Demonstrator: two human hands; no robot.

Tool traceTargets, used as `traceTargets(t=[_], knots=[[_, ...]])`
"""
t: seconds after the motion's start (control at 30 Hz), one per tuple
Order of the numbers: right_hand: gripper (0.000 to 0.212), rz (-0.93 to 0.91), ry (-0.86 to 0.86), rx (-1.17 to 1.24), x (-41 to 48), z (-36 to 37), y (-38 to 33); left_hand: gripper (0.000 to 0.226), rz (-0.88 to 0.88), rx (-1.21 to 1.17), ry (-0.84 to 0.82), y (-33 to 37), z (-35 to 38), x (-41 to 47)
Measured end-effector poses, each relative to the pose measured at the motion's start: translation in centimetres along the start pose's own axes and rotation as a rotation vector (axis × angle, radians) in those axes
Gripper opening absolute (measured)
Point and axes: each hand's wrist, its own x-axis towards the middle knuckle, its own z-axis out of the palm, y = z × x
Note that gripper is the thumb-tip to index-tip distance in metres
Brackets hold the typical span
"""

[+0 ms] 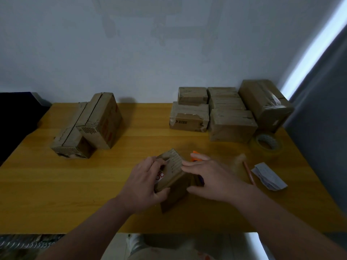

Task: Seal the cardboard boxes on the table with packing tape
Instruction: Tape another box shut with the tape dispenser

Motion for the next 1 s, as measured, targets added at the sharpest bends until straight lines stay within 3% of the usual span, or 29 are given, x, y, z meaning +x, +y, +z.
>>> traceTargets(t=[0.17, 0.27, 0.33, 0.4, 0.47, 0.57, 0.67, 0.83, 1.0], knots=[[0.046, 0.034, 0.099, -0.021, 0.0, -0.2, -0.1, 0.073, -0.03, -0.019, -0.021, 0.1, -0.2, 0.2], [0.02, 0.081, 0.244, 0.03, 0.3, 0.0, 0.3, 0.075, -0.077, -0.057, -0.037, 0.0, -0.9, 0.6], [0.02, 0.171, 0.32, 0.069, 0.4, 0.6, 1.1, 0.08, -0.179, -0.136, -0.033, -0.3, -1.6, 0.9], [0.016, 0.288, 0.265, 0.054, 0.6, 1.6, 2.0, 0.088, -0.317, -0.247, -0.053, -0.7, -2.4, 1.3], [0.014, 0.433, 0.091, 0.013, 0.9, 2.8, 2.5, 0.09, -0.446, -0.339, -0.114, -1.1, -3.1, 1.6], [0.038, 0.577, -0.137, -0.038, 1.6, 4.7, 2.6, 0.096, -0.557, -0.404, -0.152, -2.0, -3.6, 1.8], [0.051, 0.626, -0.176, -0.016, 2.2, 6.2, 2.4, 0.116, -0.673, -0.556, -0.15, -3.2, -3.8, 1.5], [0.034, 0.649, -0.005, 0.118, 2.6, 6.3, 3.0, 0.114, -0.697, -1.007, -0.123, -3.7, -3.4, 0.3], [0.027, 0.681, 0.235, 0.559, 3.2, 5.1, 3.2, 0.114, -0.591, -1.075, -0.276, -5.3, -3.2, -0.7]])
